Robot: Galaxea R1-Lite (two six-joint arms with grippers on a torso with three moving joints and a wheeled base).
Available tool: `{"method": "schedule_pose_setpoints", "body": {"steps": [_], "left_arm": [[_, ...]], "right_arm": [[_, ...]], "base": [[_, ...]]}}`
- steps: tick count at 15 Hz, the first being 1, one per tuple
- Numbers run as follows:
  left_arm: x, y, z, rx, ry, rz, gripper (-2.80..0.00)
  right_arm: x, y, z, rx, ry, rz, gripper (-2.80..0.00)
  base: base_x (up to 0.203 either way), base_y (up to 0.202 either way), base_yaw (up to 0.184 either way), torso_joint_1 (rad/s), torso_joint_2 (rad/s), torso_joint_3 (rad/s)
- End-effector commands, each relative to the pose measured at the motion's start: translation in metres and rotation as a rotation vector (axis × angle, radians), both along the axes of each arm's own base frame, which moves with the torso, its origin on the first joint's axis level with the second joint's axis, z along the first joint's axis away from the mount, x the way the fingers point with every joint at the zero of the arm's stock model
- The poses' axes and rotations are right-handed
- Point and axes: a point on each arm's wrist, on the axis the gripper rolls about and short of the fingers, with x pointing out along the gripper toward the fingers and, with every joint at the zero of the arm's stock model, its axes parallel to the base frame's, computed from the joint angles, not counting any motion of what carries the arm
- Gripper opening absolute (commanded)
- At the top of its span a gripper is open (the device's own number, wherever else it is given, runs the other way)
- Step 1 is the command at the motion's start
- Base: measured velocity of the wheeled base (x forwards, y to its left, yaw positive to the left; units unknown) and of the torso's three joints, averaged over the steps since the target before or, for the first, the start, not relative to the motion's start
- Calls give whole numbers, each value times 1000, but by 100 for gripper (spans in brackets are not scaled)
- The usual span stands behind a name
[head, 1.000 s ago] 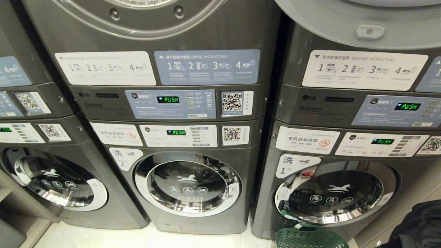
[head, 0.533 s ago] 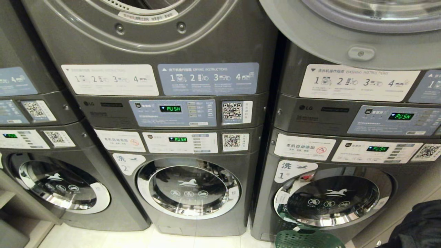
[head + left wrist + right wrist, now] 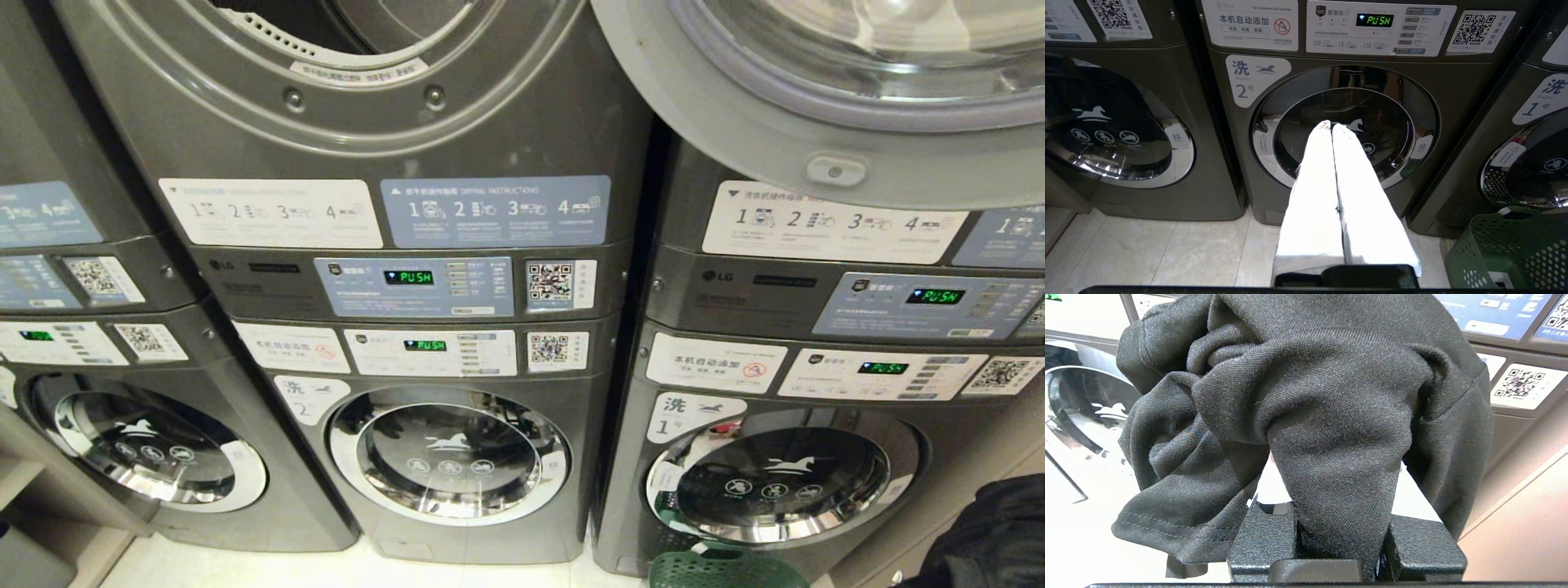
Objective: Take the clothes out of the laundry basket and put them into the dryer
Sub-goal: Put the clothes in the dryer
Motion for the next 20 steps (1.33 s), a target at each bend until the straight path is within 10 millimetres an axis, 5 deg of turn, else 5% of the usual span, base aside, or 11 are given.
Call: {"method": "schedule_pose_setpoints", "body": {"steps": [1, 20], "left_arm": [[0, 0, 0, -1, 0, 0, -280], [0, 0, 0, -1, 0, 0, -280]], "right_arm": [[2, 0, -5, 0, 19, 0, -280], [2, 0, -5, 1, 20, 0, -280]], "base": [[0, 0, 0, 117, -270, -138], [0, 0, 0, 77, -162, -85]]}}
